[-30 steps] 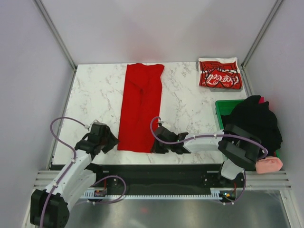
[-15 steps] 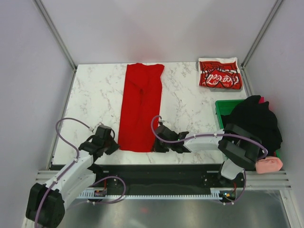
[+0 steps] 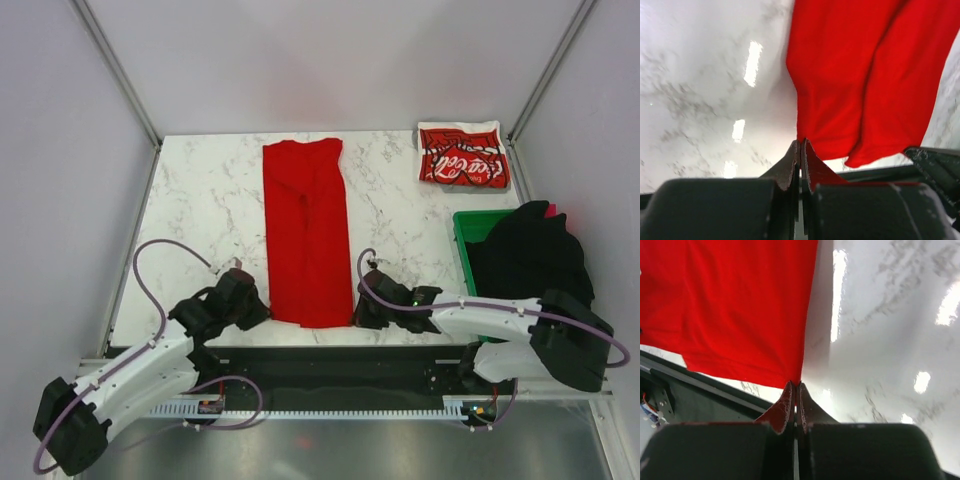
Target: Fold and stack the t-shirts
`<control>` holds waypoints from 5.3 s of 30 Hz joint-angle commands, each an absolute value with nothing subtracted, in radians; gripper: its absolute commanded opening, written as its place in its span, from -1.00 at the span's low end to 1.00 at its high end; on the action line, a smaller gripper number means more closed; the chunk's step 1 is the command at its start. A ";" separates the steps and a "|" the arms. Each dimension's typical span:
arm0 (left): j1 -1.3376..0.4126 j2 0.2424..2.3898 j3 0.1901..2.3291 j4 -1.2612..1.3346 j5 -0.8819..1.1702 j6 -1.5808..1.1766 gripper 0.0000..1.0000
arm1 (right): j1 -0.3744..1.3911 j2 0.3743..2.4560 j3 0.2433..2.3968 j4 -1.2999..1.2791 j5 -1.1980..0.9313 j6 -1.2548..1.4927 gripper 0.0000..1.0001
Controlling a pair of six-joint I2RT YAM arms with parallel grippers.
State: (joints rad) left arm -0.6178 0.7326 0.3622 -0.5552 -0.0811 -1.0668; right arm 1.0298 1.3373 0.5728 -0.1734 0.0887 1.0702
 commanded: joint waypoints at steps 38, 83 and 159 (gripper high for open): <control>-0.324 1.577 1.233 -0.539 -0.049 -0.749 -0.96 | 0.568 1.999 1.733 -0.652 0.147 0.529 -1.00; -0.155 1.493 1.023 -0.408 0.274 -0.629 0.64 | 0.537 1.868 1.353 -0.428 -0.190 0.514 0.34; -0.788 0.770 0.938 -0.877 -0.165 -1.046 -0.96 | 0.775 1.060 1.063 -0.850 0.100 0.787 -1.00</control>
